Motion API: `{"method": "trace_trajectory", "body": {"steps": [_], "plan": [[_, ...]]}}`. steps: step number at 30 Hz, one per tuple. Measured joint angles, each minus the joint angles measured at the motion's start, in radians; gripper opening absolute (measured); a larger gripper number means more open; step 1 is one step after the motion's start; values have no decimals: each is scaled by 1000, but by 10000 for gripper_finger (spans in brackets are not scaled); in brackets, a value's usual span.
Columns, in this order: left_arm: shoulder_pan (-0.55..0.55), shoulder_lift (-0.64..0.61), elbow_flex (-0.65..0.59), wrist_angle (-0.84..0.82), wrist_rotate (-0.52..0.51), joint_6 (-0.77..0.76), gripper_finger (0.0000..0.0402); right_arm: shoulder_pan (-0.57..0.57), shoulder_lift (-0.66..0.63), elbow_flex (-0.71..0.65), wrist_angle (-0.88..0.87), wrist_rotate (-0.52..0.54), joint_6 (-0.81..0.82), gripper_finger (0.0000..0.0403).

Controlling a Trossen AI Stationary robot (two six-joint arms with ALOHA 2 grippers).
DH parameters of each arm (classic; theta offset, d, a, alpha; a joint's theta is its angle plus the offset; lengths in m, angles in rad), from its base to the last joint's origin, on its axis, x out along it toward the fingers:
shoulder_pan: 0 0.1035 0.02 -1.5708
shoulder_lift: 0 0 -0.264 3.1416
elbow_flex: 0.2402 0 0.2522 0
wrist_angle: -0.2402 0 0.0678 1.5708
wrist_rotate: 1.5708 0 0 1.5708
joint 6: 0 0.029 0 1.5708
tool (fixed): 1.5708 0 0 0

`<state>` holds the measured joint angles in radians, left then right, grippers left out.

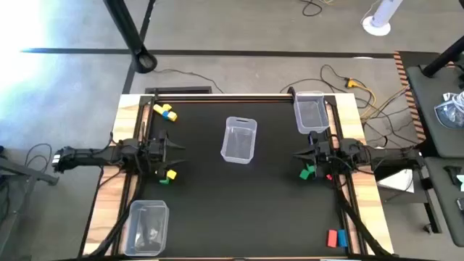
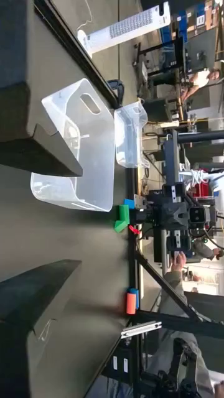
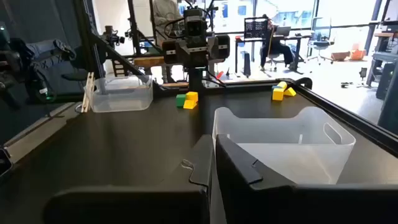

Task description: Sort blocks by size

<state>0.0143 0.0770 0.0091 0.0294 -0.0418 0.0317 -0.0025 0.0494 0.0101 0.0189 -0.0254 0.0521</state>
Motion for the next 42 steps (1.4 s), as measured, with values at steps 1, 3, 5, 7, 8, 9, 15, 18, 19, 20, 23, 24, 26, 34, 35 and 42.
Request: {"method": "trace_trajectory", "body": {"steps": [1, 3, 5, 7, 8, 9, 15, 18, 19, 20, 23, 24, 26, 34, 35, 42], "plan": [[0, 0, 0, 0, 0, 0, 217, 0, 0, 0, 0, 0, 0, 13], [0, 0, 0, 0, 0, 0, 217, 0, 0, 0, 0, 0, 0, 13], [0, 0, 0, 0, 0, 0, 217, 0, 0, 0, 0, 0, 0, 13], [0, 0, 0, 0, 0, 0, 217, 0, 0, 0, 0, 0, 0, 13], [0, 0, 0, 0, 0, 0, 217, 0, 0, 0, 0, 0, 0, 13], [0, 0, 0, 0, 0, 0, 217, 0, 0, 0, 0, 0, 0, 13], [0, 0, 0, 0, 0, 0, 217, 0, 0, 0, 0, 0, 0, 13], [0, 0, 0, 0, 0, 0, 217, 0, 0, 0, 0, 0, 0, 13], [0, 0, 0, 0, 0, 0, 217, 0, 0, 0, 0, 0, 0, 13], [0, 0, 0, 0, 0, 0, 217, 0, 0, 0, 0, 0, 0, 13], [0, 0, 0, 0, 0, 0, 217, 0, 0, 0, 0, 0, 0, 13], [0, 0, 0, 0, 0, 0, 217, 0, 0, 0, 0, 0, 0, 13], [0, 0, 0, 0, 0, 0, 217, 0, 0, 0, 0, 0, 0, 13], [0, 0, 0, 0, 0, 0, 217, 0, 0, 0, 0, 0, 0, 13], [0, 0, 0, 0, 0, 0, 217, 0, 0, 0, 0, 0, 0, 13], [-1, 8, 0, 108, 6, -36, 217, 0, 0, 0, 0, 0, 0, 13]]}}
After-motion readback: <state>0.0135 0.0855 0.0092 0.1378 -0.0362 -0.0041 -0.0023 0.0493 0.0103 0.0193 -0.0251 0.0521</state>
